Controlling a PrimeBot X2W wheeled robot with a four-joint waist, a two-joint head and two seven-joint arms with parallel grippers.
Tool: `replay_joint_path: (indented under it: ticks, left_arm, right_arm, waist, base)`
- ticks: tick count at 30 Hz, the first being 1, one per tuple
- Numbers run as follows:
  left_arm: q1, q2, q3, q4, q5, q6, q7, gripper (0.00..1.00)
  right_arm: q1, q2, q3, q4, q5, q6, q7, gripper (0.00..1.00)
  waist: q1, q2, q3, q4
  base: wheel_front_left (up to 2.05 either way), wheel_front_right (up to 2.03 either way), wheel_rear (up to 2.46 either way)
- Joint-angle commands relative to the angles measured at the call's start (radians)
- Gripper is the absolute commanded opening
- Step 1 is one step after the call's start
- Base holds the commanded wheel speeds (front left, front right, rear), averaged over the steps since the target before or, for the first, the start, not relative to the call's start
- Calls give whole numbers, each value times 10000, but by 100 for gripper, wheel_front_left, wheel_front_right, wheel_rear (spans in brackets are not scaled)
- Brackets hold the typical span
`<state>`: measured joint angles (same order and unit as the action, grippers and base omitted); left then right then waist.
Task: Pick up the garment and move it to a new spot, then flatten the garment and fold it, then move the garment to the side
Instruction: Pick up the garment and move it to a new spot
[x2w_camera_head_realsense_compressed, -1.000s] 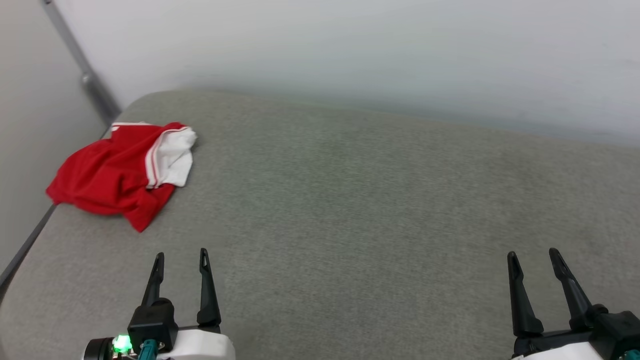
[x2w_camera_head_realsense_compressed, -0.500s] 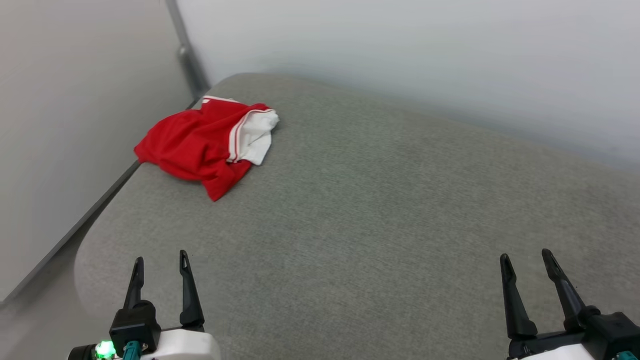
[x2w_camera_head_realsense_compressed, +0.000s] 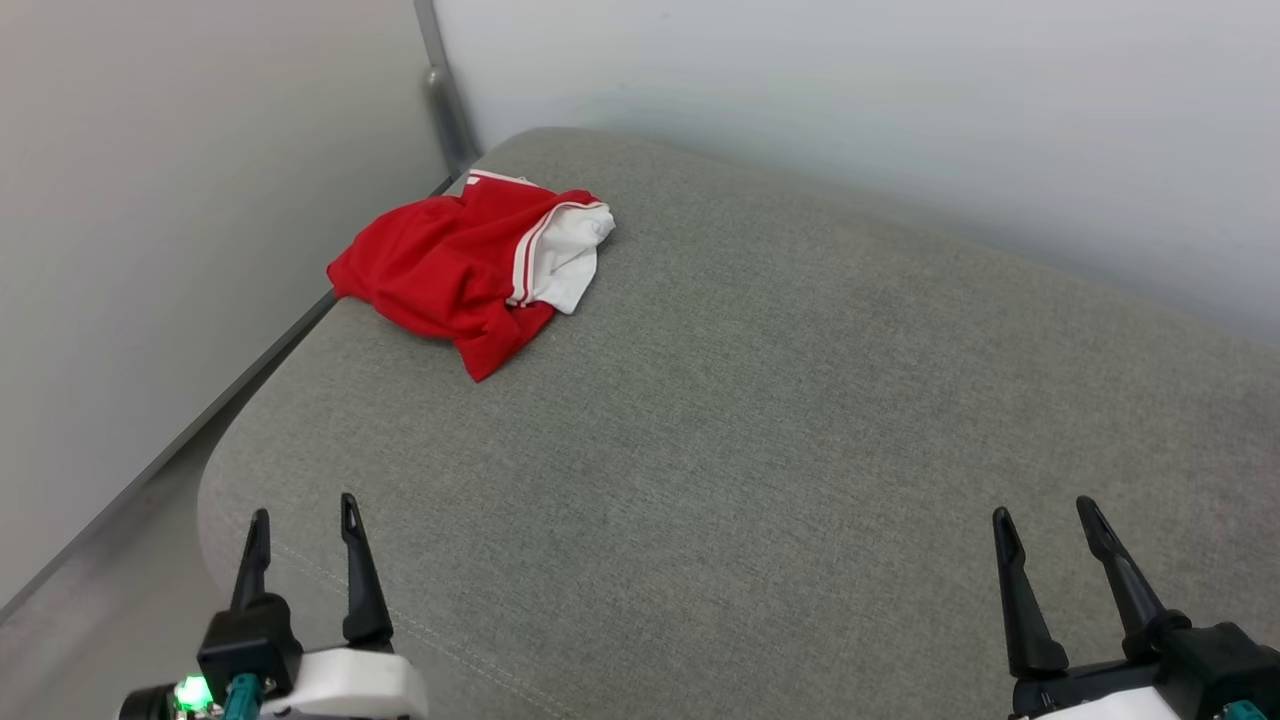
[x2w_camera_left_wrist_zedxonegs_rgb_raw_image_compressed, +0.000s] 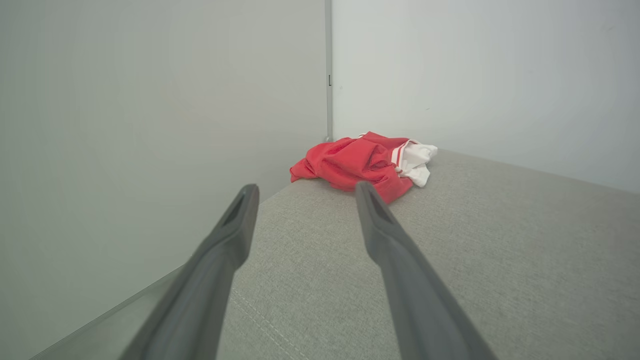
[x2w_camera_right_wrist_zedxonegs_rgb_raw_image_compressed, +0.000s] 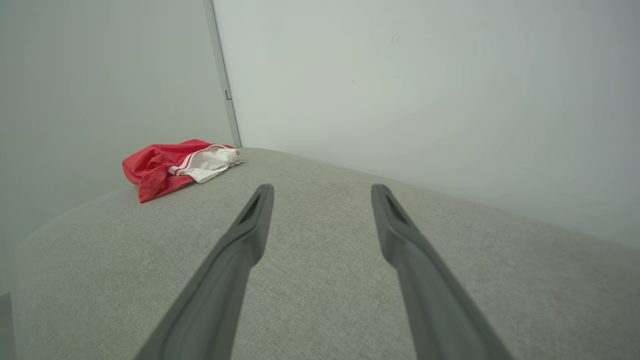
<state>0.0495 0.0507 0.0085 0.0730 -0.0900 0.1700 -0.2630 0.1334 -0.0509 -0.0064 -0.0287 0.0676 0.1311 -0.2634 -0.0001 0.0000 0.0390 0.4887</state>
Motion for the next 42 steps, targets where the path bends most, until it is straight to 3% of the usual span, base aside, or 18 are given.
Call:
replay_joint_path:
  ticks: [1,8,15,30,37,40,42]
  left_arm:
    - [-257,-6,85,48,67,-39,-28,100]
    - [-1654,216,868,108,-62,-661,-28,100]
    - [-3930,817,2088,520,-413,-1414,-28,100]
    - [-9112,3343,3405,3286,-611,-2579,-25,100]
    - [-10965,4864,2800,5685,-745,-2916,423,100]
    - [-11419,5104,2087,6772,-1025,-2983,1470,100]
    - [-11762,5090,1469,7231,-1901,-2978,2426,100]
  right_arm:
    - [-52,13,-14,-51,-116,-7,-21,100]
    - [-532,13,-134,-194,-543,-7,-21,100]
    - [-1328,11,-281,-604,-1018,-7,-20,100]
    - [-2779,-13,-380,-2163,-2016,-7,-19,100]
    - [-2885,-108,-500,-2933,-2089,-7,-21,100]
    - [-2944,-160,-522,-3160,-2129,-7,-21,100]
    - [-2994,-195,-455,-3274,-2150,-7,-21,100]
  waist:
    - [1,0,106,-58]
    - [1,0,948,-581]
    - [1,0,2391,-1328]
    - [1,0,5108,-2588]
    - [1,0,5829,-2799]
    - [1,0,6068,-2800]
    - [1,0,6180,-2813]
  base:
    - [0,0,0]
    - [0,0,0]
    - [0,0,0]
    - [0,0,0]
    - [0,0,0]
    - [0,0,0]
    - [0,0,0]
